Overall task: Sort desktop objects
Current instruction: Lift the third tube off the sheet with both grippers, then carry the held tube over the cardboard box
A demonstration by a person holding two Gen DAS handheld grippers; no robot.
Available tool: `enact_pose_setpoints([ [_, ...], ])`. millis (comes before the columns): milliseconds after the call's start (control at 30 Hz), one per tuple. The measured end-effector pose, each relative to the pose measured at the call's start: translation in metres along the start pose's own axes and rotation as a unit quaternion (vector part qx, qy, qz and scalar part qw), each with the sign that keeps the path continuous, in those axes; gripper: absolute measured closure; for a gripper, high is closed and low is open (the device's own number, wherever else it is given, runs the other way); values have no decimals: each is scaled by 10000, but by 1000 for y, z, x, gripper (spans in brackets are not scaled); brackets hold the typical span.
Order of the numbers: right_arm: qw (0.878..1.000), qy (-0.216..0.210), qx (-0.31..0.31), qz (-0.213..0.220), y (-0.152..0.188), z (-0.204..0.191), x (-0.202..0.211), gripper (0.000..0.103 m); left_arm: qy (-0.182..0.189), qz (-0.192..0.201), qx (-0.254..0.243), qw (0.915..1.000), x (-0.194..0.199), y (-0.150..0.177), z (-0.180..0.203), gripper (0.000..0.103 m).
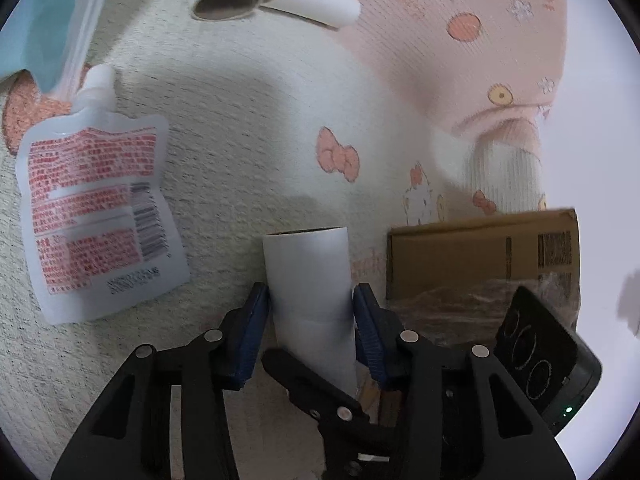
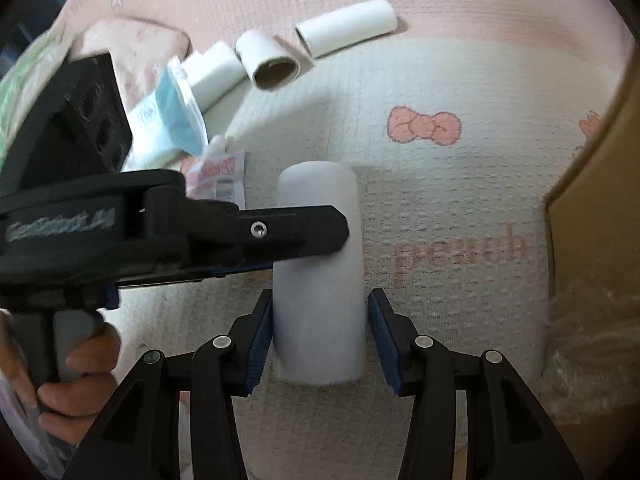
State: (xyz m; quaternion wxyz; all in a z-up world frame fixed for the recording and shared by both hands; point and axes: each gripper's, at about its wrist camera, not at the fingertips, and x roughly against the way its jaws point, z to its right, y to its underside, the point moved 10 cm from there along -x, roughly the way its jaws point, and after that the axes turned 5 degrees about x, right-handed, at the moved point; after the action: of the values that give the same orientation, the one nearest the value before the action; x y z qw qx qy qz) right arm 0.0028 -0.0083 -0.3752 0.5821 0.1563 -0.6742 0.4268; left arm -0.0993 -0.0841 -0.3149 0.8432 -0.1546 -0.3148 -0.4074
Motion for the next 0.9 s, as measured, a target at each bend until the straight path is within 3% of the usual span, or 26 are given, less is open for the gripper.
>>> enact_pose_setpoints([
  [367,9982,-152,-4,581,-3,-6,40,62,532,112,15,9985,20,3,21,54],
  [567,9971,-162,171,724,-6,-2,53,62,629,285,-38,9976,25,5,32,54],
  [900,9910,33,862,1021,-26,-27,92,62,586,727,-878,9917,64,3,76,54],
])
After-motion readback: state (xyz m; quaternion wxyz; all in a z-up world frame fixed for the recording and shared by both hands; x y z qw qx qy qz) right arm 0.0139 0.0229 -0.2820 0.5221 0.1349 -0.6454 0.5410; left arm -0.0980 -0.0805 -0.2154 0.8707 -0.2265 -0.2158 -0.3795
